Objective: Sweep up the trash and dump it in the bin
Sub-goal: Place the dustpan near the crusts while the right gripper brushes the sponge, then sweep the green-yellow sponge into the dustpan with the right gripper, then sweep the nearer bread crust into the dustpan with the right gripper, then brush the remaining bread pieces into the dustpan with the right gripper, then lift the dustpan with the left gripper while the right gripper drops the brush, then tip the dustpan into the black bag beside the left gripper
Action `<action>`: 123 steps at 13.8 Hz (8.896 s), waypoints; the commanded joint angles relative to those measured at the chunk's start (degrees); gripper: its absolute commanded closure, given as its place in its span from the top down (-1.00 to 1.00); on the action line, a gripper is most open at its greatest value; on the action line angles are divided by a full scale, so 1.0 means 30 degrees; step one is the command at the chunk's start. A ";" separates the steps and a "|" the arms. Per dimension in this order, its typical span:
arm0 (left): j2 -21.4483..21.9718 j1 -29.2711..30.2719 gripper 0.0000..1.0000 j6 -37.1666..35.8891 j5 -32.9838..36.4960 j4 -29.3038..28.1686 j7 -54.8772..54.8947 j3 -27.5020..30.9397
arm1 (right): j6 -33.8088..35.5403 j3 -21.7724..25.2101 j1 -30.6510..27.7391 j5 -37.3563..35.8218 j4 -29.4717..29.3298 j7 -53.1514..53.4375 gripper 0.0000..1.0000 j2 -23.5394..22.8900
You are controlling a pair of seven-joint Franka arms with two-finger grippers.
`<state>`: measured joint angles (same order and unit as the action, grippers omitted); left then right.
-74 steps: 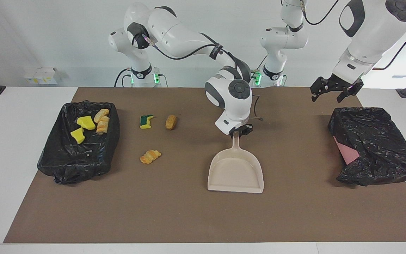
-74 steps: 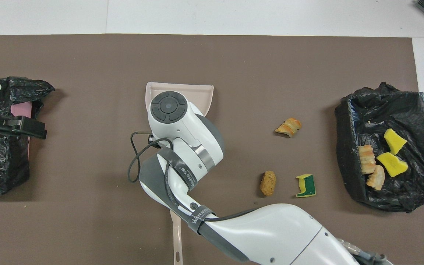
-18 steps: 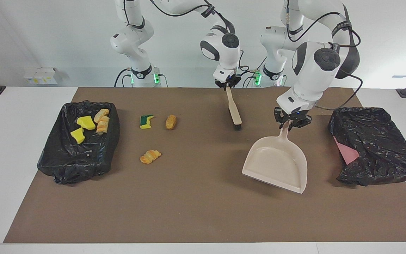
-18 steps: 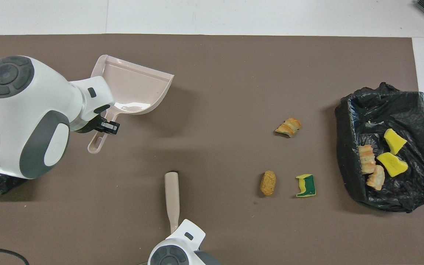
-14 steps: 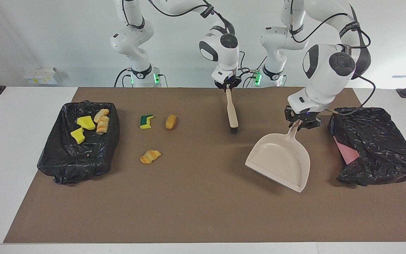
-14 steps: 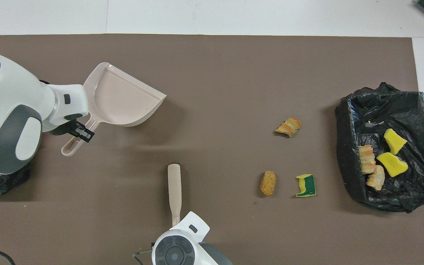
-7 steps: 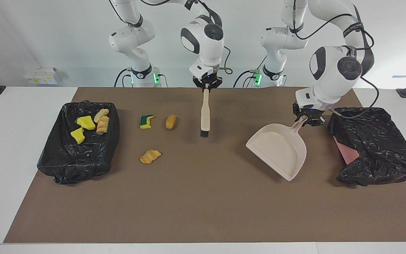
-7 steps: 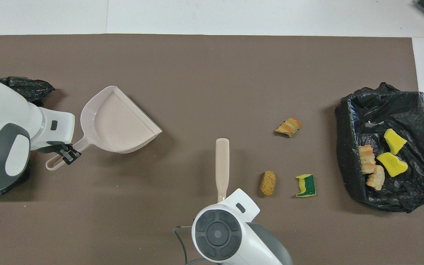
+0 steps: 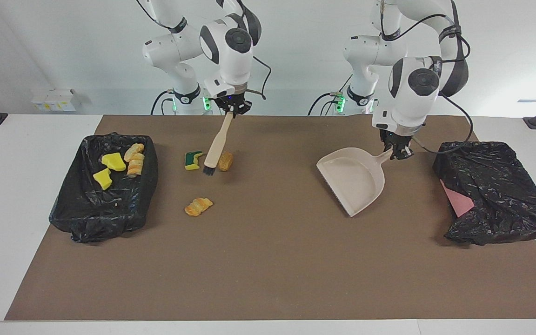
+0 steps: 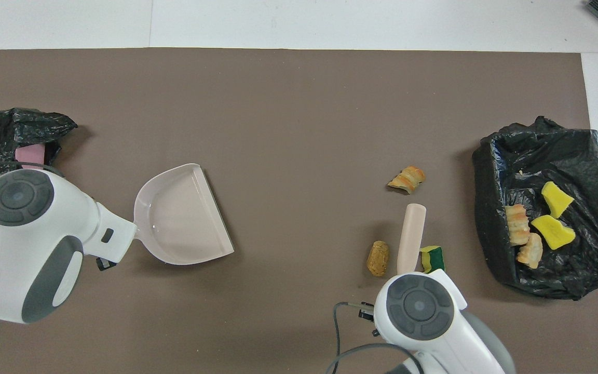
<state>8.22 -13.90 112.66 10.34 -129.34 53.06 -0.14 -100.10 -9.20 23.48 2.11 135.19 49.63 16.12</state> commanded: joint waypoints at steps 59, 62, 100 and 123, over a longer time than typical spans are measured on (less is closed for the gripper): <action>-0.0225 -0.1929 -1.00 0.3353 -0.6233 -0.0189 0.3879 0.0308 | -0.0998 -0.0185 -0.7561 -0.3633 -0.8094 -1.4203 -1.00 -0.9120; -0.0134 -0.2104 -1.00 0.2847 -0.4247 -0.0188 0.3382 0.0309 | -0.1116 -0.0243 -0.8061 -0.3400 -0.7186 -1.4171 -1.00 -0.9064; -0.1864 -0.1290 -1.00 0.4957 -0.4087 0.0454 0.3725 0.0016 | -0.0177 -0.0858 0.1985 0.5918 -0.3671 -0.6356 -1.00 -0.2945; -0.2536 1.1546 -1.00 -0.1405 -0.5038 0.7047 2.0982 0.0455 | -0.9554 -0.0888 0.9664 0.8174 0.1313 -0.0724 -1.00 -0.4405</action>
<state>2.31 18.78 109.39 -8.01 -111.51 113.28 1.89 -127.09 -11.83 52.18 25.68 138.67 46.03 3.56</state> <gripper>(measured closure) 0.687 0.727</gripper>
